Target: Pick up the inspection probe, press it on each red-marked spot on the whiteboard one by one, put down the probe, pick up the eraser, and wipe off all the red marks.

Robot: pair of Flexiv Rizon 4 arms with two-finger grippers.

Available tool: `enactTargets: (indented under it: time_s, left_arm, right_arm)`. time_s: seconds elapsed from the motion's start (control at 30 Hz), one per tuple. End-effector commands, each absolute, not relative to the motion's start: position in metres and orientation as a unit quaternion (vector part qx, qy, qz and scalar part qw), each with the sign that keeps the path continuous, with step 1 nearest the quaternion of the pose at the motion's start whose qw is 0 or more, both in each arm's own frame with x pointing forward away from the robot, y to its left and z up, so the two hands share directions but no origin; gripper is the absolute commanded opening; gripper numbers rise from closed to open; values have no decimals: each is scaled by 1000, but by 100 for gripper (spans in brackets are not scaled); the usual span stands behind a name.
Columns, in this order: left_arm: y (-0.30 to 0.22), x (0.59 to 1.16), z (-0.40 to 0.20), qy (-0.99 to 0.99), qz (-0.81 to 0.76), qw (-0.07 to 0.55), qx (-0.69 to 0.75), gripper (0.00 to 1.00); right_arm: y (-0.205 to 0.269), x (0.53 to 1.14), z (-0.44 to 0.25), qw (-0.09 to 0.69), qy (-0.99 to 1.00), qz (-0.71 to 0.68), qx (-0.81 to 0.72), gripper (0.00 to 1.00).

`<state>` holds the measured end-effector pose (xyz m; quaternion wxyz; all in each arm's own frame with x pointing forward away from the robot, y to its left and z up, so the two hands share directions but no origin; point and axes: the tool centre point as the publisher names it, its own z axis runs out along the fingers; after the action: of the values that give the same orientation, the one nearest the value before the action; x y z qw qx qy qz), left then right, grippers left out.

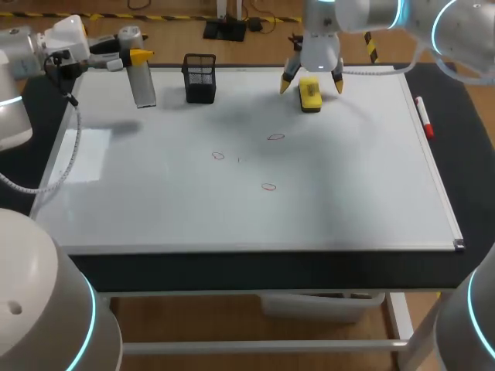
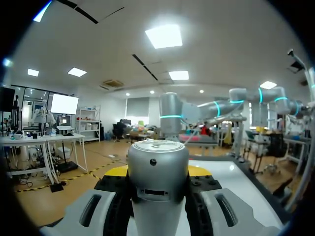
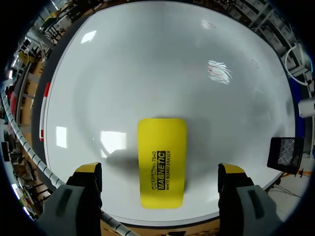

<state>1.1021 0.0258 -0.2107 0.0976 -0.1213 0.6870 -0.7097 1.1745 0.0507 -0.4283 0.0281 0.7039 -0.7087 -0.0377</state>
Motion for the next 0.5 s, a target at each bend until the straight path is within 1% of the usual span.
enactTargets:
  time_s: [0.03,0.07,0.1,0.13,0.17,0.2,0.27,0.3,0.5]
  left_arm:
    - [25,1101,-210,687,-710,100,-121,0]
    - [25,1101,-210,687,-710,100,-121,0]
    - [25,1101,-210,687,-710,100,-121,0]
    - [25,1101,-210,687,-710,100,-121,0]
    - [25,1101,-210,687,-710,100,-121,0]
    - [25,1101,-210,687,-710,100,-121,0]
    - [25,1101,-210,687,-710,100,-121,0]
    - [25,1101,-210,687,-710,100,-121,0]
    - [25,1101,-210,687,-710,100,-121,0]
  right_arm:
    - [50,1176,-427,34,-706,-36,707,100]
    - [50,1175,-427,34,-705,-36,707,100]
    - [49,1174,-427,37,-702,-35,711,89]
    - [50,1173,-427,40,-701,-33,712,69]
    - [50,1172,-426,42,-700,-33,713,52]
    - [50,1171,-425,43,-697,-32,715,47]
    - [50,1169,-425,44,-696,-32,716,25]
    - [49,1168,-426,45,-697,-33,715,0]
    - [45,1161,-419,43,-702,-26,711,0]
